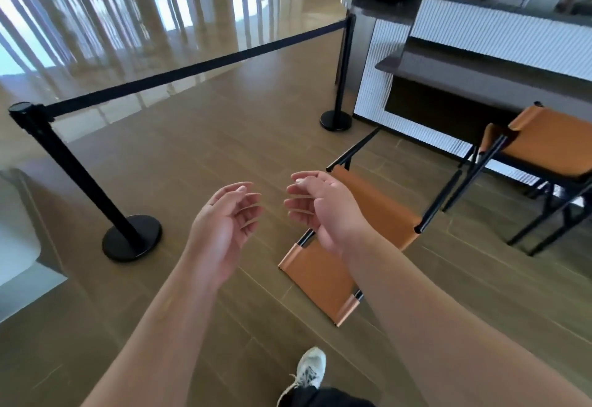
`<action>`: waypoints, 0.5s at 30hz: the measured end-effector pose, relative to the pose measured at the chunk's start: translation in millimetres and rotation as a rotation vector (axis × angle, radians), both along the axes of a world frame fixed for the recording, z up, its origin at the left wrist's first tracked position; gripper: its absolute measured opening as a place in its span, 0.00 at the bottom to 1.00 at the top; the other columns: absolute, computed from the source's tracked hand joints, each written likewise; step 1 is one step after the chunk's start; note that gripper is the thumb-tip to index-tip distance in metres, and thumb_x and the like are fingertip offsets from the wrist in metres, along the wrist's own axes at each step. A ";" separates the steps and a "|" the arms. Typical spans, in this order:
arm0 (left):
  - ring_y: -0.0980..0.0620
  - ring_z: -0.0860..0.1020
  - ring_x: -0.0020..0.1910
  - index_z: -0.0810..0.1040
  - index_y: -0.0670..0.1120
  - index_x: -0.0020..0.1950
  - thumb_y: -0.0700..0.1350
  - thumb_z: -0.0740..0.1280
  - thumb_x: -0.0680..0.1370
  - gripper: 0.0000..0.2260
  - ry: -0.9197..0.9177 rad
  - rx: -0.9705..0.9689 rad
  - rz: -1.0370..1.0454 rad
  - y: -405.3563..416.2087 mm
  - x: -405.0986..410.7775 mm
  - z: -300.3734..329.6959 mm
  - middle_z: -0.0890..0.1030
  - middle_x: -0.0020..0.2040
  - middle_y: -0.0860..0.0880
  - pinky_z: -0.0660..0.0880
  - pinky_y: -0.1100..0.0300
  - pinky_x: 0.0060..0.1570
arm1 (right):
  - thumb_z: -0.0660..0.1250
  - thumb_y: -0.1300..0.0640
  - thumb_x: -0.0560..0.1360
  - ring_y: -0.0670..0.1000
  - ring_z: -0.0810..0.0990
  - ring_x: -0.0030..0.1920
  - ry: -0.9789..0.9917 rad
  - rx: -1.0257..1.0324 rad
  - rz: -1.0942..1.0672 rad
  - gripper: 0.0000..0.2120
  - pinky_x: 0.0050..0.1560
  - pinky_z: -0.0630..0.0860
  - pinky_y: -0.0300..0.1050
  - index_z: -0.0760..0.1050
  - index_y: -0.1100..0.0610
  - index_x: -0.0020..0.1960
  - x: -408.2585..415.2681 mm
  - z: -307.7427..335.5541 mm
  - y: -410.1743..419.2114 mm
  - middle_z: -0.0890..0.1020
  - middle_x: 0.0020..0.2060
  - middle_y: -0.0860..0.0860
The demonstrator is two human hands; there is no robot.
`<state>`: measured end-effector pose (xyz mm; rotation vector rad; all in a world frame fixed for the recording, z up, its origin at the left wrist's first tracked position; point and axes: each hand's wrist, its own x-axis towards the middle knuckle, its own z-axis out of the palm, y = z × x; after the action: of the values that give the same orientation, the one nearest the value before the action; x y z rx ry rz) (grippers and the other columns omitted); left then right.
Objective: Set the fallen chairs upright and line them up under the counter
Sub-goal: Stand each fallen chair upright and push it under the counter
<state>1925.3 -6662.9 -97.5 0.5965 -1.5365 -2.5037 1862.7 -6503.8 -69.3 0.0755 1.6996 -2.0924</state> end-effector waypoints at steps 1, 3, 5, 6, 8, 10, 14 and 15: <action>0.51 0.82 0.40 0.84 0.52 0.48 0.48 0.68 0.74 0.07 -0.015 -0.013 -0.010 -0.1 -11.2 -4.1 0.84 0.45 0.49 0.75 0.59 0.38 | 0.61 0.60 0.80 0.50 0.81 0.39 -0.018 -0.009 -0.020 0.08 0.44 0.79 0.47 0.78 0.58 0.54 -9.4 -6.7 0.1 0.81 0.45 0.53; 0.52 0.82 0.40 0.85 0.53 0.45 0.46 0.66 0.76 0.07 -0.039 -0.043 -0.022 -1.0 -32.7 -10.7 0.84 0.44 0.49 0.74 0.59 0.38 | 0.61 0.61 0.80 0.50 0.81 0.39 -0.055 -0.039 -0.050 0.07 0.45 0.79 0.48 0.77 0.57 0.53 -29.2 -19.7 -2.1 0.81 0.44 0.53; 0.53 0.82 0.39 0.85 0.53 0.44 0.46 0.66 0.77 0.08 -0.072 -0.071 -0.029 -3.1 -53.5 -13.1 0.84 0.43 0.49 0.73 0.59 0.38 | 0.60 0.61 0.80 0.50 0.81 0.38 -0.091 -0.066 -0.071 0.07 0.43 0.78 0.47 0.77 0.57 0.52 -49.4 -28.3 -7.0 0.81 0.43 0.52; 0.53 0.82 0.40 0.85 0.53 0.44 0.46 0.66 0.77 0.08 -0.087 -0.084 -0.039 -4.9 -63.8 -12.6 0.84 0.43 0.49 0.72 0.58 0.39 | 0.60 0.61 0.80 0.50 0.81 0.37 -0.103 -0.077 -0.078 0.07 0.41 0.78 0.46 0.77 0.57 0.52 -60.2 -31.1 -10.3 0.81 0.42 0.52; 0.52 0.82 0.41 0.85 0.53 0.45 0.48 0.67 0.74 0.06 -0.112 -0.114 -0.061 -8.6 -86.0 -10.9 0.84 0.43 0.49 0.72 0.58 0.39 | 0.61 0.61 0.80 0.50 0.81 0.37 -0.121 -0.102 -0.092 0.07 0.40 0.78 0.45 0.77 0.57 0.53 -82.9 -34.8 -16.3 0.81 0.42 0.52; 0.51 0.81 0.40 0.84 0.51 0.47 0.46 0.66 0.77 0.07 -0.126 -0.138 -0.060 -11.5 -112.0 -8.6 0.84 0.43 0.48 0.71 0.57 0.40 | 0.61 0.61 0.80 0.51 0.81 0.38 -0.130 -0.124 -0.101 0.07 0.41 0.78 0.46 0.78 0.57 0.53 -106.7 -34.7 -19.4 0.81 0.43 0.52; 0.51 0.80 0.39 0.82 0.48 0.50 0.43 0.64 0.80 0.07 -0.124 -0.165 -0.086 -6.0 -166.8 -4.3 0.83 0.42 0.48 0.70 0.57 0.40 | 0.60 0.60 0.80 0.50 0.81 0.38 -0.121 -0.135 -0.115 0.08 0.41 0.78 0.46 0.78 0.58 0.54 -151.4 -29.8 -13.8 0.81 0.43 0.52; 0.51 0.80 0.39 0.82 0.48 0.50 0.43 0.64 0.80 0.07 -0.119 -0.170 -0.106 -1.8 -179.7 -4.5 0.83 0.42 0.48 0.70 0.56 0.40 | 0.60 0.60 0.80 0.49 0.81 0.38 -0.112 -0.139 -0.125 0.08 0.41 0.78 0.46 0.78 0.58 0.54 -161.3 -28.7 -9.1 0.81 0.44 0.52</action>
<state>1745.7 -6664.7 -102.1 0.6643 -1.8474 -2.4166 1701.4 -6512.9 -98.0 0.2571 1.5158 -2.2463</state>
